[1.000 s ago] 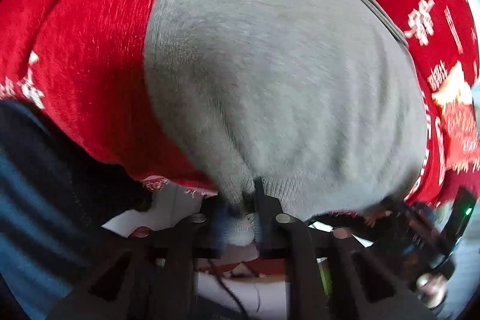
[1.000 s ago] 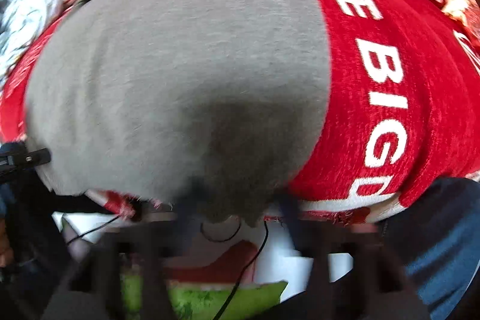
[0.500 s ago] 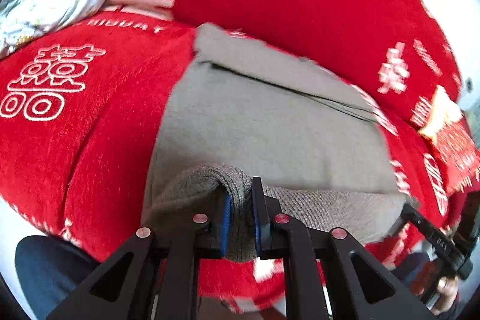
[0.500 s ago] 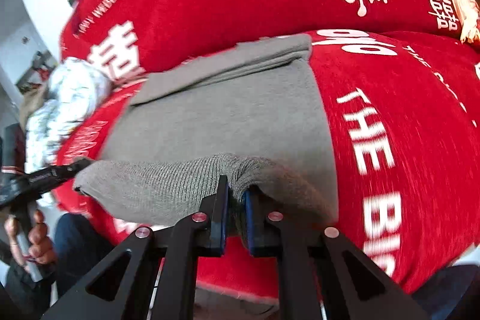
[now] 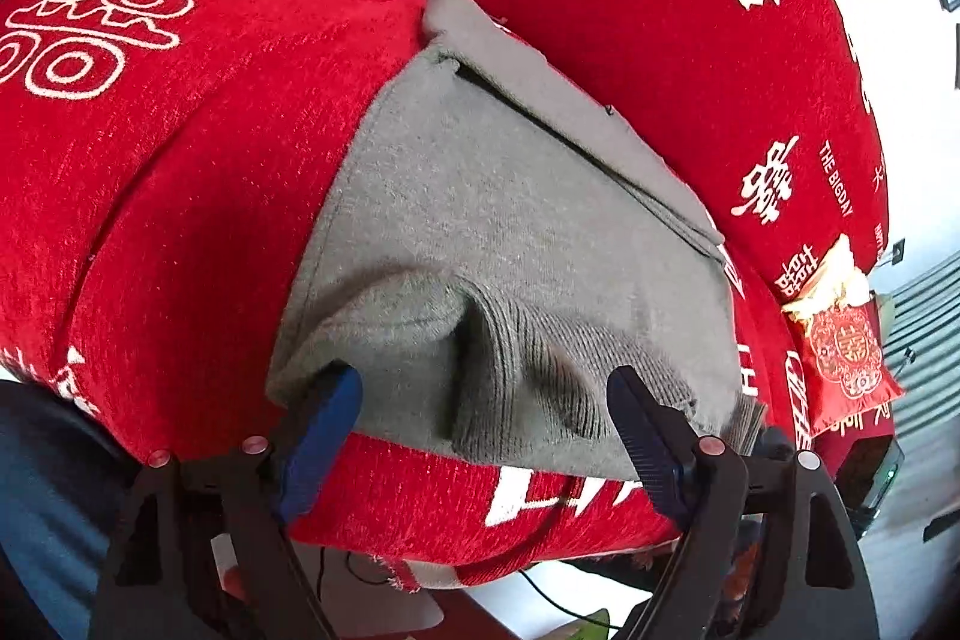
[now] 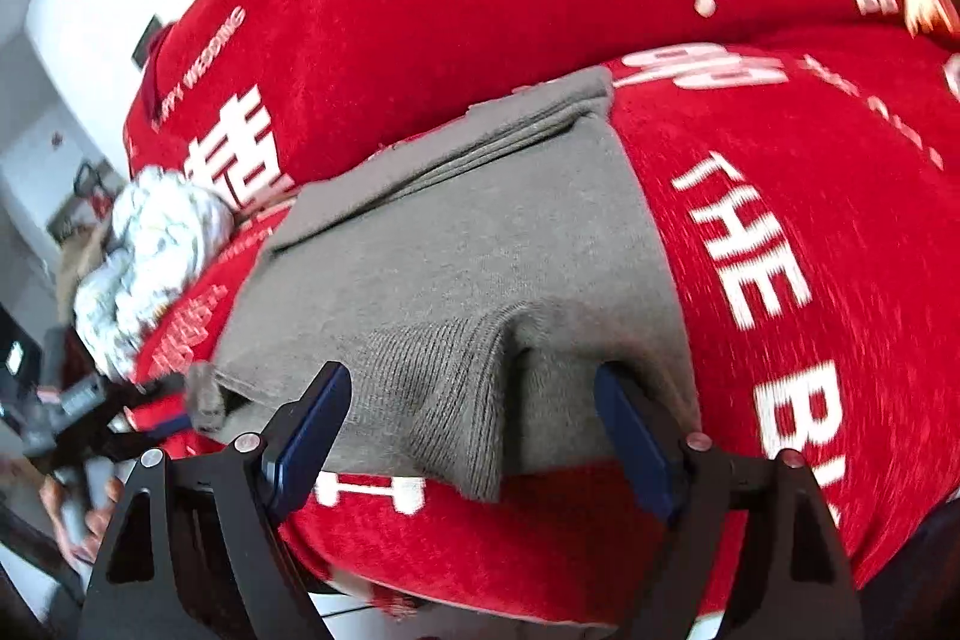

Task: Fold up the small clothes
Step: 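Fold the hem with both grippers toward the collar and lay it down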

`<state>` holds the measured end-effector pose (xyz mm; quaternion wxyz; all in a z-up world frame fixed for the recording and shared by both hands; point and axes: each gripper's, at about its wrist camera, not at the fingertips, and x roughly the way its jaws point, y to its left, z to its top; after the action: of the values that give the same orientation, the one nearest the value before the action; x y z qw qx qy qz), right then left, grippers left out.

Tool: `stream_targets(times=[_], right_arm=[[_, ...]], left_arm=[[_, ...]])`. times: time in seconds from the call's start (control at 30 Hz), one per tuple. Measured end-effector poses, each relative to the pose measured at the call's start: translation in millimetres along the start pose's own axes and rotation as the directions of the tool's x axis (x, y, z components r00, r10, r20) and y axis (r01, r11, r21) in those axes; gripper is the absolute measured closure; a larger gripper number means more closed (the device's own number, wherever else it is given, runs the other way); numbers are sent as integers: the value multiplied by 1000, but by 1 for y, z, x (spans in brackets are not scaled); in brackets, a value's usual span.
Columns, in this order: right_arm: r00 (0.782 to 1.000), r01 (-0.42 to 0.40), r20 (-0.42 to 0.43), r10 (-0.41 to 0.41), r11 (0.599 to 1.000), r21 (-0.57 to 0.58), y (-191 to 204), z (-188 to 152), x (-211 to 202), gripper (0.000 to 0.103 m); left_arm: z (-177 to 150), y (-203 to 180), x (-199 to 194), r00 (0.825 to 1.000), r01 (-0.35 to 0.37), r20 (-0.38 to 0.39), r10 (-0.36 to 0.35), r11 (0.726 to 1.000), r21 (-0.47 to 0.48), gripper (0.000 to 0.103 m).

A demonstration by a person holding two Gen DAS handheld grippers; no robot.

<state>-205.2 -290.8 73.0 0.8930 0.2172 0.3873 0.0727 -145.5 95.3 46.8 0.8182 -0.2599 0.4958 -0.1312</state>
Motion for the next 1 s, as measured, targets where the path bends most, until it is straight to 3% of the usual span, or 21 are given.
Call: stream_targets(times=[0.07, 0.33, 0.37, 0.4, 0.43, 0.47, 0.5, 0.7, 1.0], right_arm=[[1000, -22, 10, 21, 999, 44, -6, 2, -4, 17], [998, -54, -30, 59, 990, 131, -13, 5, 16, 18], [998, -47, -38, 52, 992, 121, -13, 5, 20, 27], [998, -27, -55, 33, 995, 96, -10, 7, 27, 36], [997, -17, -77, 22, 998, 65, -7, 9, 31, 72], [995, -20, -101, 24, 999, 47, -5, 10, 33, 93], [994, -7, -112, 10, 1000, 26, -1, 12, 34, 93], [1000, 22, 6, -22, 997, -68, 22, 27, 5, 93], [996, 54, 74, -45, 990, -133, 48, 59, -14, 93]], left_arm=[[-1, -4, 1, 1000, 13, 2, -13, 1000, -4, 25], [2, -30, 25, 999, -2, -32, 4, 998, 62, 25], [3, -31, 30, 999, -16, -32, 18, 998, 66, 41], [3, -32, 31, 999, -33, -22, 34, 997, 75, 79], [5, -33, 32, 998, -46, -34, 50, 994, 96, 90], [7, -33, 32, 998, -34, -45, 39, 995, 95, 89], [7, -34, 28, 999, -30, -34, 34, 995, 95, 90], [14, -54, -14, 993, -25, 116, 7, 987, 160, 90], [28, -90, -29, 978, -93, 203, 44, 967, 238, 90]])
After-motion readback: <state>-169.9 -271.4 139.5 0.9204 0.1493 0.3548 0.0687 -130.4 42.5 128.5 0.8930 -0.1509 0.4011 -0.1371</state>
